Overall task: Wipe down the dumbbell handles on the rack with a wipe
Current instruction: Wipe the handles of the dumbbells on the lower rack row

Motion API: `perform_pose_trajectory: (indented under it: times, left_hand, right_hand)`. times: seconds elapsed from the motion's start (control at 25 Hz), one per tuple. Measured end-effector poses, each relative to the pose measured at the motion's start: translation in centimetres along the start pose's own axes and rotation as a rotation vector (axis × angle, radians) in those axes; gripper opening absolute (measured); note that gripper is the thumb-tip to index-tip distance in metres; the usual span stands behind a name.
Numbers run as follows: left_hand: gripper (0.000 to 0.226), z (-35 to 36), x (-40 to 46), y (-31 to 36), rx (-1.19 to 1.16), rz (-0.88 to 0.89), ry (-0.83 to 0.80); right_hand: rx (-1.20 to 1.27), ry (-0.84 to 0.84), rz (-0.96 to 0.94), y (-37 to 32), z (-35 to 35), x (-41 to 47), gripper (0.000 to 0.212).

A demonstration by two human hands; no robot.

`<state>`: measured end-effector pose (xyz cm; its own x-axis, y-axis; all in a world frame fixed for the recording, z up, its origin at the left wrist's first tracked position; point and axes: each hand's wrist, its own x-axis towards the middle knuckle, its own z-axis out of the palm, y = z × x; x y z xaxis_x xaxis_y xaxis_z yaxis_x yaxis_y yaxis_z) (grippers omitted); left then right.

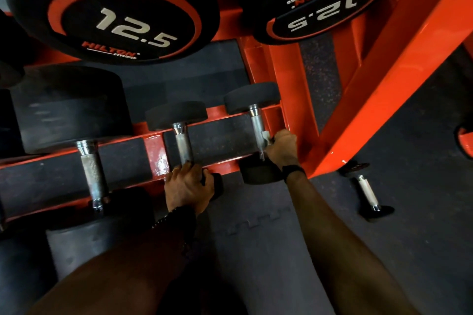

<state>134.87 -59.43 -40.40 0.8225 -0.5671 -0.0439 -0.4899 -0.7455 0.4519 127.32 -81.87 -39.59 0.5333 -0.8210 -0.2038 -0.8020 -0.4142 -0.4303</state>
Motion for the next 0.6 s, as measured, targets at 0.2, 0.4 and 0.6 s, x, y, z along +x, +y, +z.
perform_pose_trajectory:
  times: [0.2, 0.4, 0.6]
  left_hand:
    - [0.027, 0.2, -0.1, -0.1, -0.003, 0.0, -0.002]
    - [0.026, 0.1, -0.1, 0.1, 0.001, 0.012, 0.022]
    - [0.027, 0.0, -0.1, 0.0, -0.014, 0.017, 0.025]
  right_hand:
    - [0.153, 0.061, -0.028, 0.3, 0.0, -1.8, 0.012]
    - [0.139, 0.16, -0.11, -4.0, -0.2, 2.6, 0.012]
    - [0.072, 0.035, -0.092, 0.4, 0.5, -0.8, 0.019]
